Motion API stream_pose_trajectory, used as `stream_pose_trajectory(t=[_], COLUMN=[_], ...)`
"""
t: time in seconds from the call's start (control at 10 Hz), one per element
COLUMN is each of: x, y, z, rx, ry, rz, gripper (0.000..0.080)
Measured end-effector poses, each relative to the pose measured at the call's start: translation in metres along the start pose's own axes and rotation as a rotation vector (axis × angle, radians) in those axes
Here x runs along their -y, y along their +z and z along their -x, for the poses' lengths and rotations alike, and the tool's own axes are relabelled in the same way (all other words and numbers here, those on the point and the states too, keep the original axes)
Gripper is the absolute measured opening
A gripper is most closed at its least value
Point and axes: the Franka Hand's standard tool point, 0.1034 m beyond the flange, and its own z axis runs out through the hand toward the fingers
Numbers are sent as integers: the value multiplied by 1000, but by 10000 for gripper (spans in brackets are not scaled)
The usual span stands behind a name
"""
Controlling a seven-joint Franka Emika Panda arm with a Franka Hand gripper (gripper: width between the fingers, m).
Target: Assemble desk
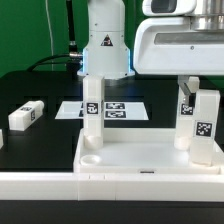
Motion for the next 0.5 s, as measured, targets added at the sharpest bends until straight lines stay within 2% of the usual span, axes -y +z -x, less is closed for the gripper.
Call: stream_pose_trajectory(t=[0.3,0.5], x=[-1,-4], y=[0,0], z=[0,0], rx=[-1,-6], ry=[78,317], rz=[-5,-27], gripper=[292,292])
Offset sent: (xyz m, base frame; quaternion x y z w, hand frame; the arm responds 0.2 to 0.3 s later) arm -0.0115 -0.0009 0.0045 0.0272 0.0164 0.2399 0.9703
